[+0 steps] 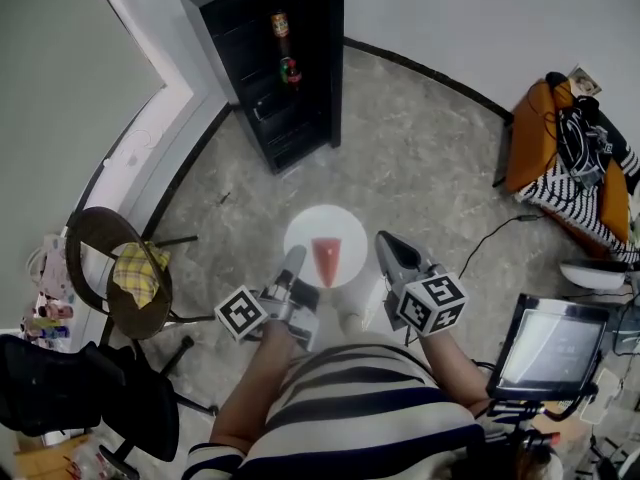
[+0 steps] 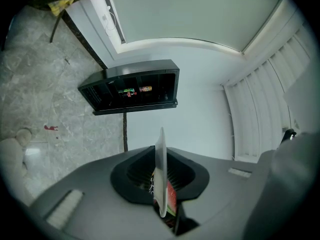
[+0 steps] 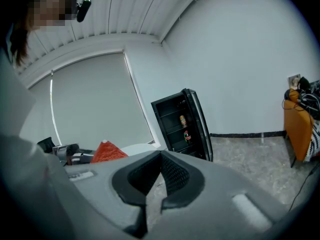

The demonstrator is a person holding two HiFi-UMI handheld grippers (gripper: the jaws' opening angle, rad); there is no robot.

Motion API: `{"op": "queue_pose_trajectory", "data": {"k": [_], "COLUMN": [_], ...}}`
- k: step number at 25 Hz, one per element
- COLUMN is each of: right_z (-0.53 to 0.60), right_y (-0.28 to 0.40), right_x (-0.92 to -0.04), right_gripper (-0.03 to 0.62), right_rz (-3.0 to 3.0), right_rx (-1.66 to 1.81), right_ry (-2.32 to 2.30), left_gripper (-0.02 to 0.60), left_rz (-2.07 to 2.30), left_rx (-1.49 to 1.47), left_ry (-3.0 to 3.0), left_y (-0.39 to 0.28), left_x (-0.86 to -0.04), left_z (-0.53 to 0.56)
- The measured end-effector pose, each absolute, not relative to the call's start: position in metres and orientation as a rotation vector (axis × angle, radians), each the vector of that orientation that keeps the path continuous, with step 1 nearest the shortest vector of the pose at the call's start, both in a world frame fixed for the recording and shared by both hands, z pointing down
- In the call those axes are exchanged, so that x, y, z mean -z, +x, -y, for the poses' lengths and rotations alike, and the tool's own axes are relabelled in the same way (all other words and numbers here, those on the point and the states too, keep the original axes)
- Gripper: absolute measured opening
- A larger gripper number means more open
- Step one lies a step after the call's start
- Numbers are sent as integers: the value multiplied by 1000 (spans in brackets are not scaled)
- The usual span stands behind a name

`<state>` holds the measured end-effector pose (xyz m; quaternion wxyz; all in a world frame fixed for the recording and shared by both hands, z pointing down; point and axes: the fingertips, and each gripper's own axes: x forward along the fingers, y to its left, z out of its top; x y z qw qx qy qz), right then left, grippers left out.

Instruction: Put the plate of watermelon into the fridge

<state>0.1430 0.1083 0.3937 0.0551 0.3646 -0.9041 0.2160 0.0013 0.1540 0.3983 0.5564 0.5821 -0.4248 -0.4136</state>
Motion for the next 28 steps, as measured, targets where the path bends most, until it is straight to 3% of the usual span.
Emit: {"op": "queue_pose_trajectory", "data": {"k": [28], "right_z": [5], "right_y": [65], "right_x": [-389], "right_gripper": [-5], "right_rz": [2747], "right_rx": [-592], "right_ry": [1144], "left_gripper": [26], "left_rz": [976], "left_rx": [958], "left_ry": [1380], "left_y": [-70], "left_x": [-410], "left_z": [-49]}}
